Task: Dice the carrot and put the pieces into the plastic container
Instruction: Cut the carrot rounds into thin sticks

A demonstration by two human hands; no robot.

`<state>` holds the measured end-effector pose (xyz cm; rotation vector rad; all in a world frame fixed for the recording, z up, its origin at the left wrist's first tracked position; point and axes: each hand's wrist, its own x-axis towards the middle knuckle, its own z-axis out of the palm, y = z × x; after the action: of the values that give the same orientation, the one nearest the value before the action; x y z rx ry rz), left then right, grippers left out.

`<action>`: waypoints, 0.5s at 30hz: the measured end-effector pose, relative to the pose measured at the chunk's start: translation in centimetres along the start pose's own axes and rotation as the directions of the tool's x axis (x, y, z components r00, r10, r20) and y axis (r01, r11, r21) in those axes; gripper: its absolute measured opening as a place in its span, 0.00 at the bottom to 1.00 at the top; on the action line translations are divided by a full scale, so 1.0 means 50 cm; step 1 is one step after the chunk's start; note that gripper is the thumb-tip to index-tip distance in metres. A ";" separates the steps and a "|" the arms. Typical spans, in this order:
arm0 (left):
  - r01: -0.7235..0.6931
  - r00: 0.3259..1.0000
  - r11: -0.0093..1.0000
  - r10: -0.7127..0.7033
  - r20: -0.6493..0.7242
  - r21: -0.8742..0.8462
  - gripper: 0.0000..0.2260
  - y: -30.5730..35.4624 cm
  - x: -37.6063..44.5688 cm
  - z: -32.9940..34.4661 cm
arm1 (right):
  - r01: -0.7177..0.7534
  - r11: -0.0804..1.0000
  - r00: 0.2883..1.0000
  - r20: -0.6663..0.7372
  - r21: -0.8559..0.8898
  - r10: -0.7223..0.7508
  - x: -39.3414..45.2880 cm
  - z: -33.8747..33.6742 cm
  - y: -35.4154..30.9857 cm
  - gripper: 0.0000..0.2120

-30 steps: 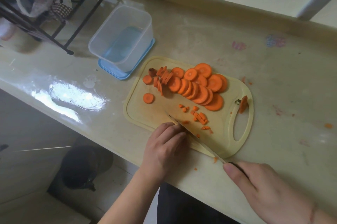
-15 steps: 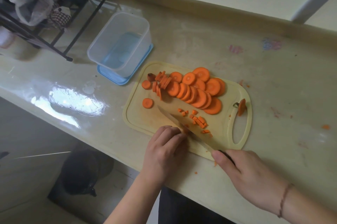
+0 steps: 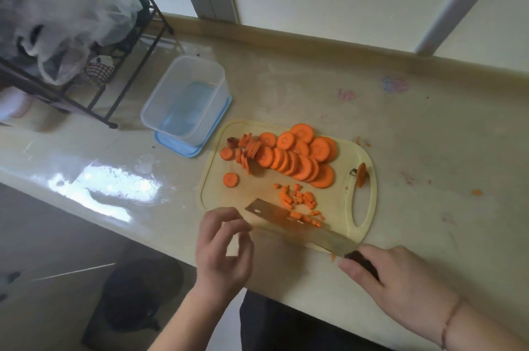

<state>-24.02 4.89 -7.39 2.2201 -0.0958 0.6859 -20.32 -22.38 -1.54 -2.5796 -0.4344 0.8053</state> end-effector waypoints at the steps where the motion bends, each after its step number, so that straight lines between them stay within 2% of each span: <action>1: -0.038 0.998 0.999 0.038 0.040 -0.021 0.07 0.012 0.015 -0.010 | 0.008 0.996 1.000 -0.022 -0.093 -0.010 -0.004 -0.003 -0.005 0.40; 3: -0.133 0.954 0.989 0.143 0.263 -0.058 0.05 0.027 0.050 -0.016 | 0.032 0.976 0.998 -0.042 -0.218 -0.042 -0.009 -0.005 -0.015 0.37; 5: -0.189 0.852 0.981 0.187 0.490 -0.045 0.01 0.028 0.072 -0.008 | 0.040 0.958 0.998 -0.042 -0.284 -0.054 -0.012 -0.004 -0.028 0.35; 6: -0.195 0.812 0.980 0.179 0.555 -0.031 0.01 0.025 0.077 -0.001 | 0.039 0.949 0.998 -0.038 -0.314 -0.054 -0.012 -0.003 -0.035 0.36; 8: -0.179 0.768 0.984 0.135 0.627 0.007 0.04 0.016 0.084 0.017 | 0.038 0.935 0.996 -0.059 -0.353 -0.063 -0.012 0.005 -0.040 0.39; 10: -0.133 0.753 0.990 0.076 0.653 0.038 0.06 0.007 0.094 0.032 | 0.036 0.932 0.995 -0.078 -0.360 -0.069 -0.012 0.011 -0.050 0.44; 12: -0.072 0.755 0.996 0.025 0.656 0.045 0.08 -0.002 0.108 0.042 | 0.051 0.933 0.992 -0.093 -0.356 -0.090 -0.012 0.018 -0.062 0.43; 15: -0.053 0.730 0.998 0.007 0.683 0.046 0.09 -0.016 0.123 0.053 | 0.043 0.944 0.990 -0.111 -0.327 -0.084 -0.013 0.023 -0.087 0.42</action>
<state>-17.39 4.43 -6.26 2.4287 -0.4893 -0.1640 -22.25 -18.54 -0.10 -2.8799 -0.6571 0.5866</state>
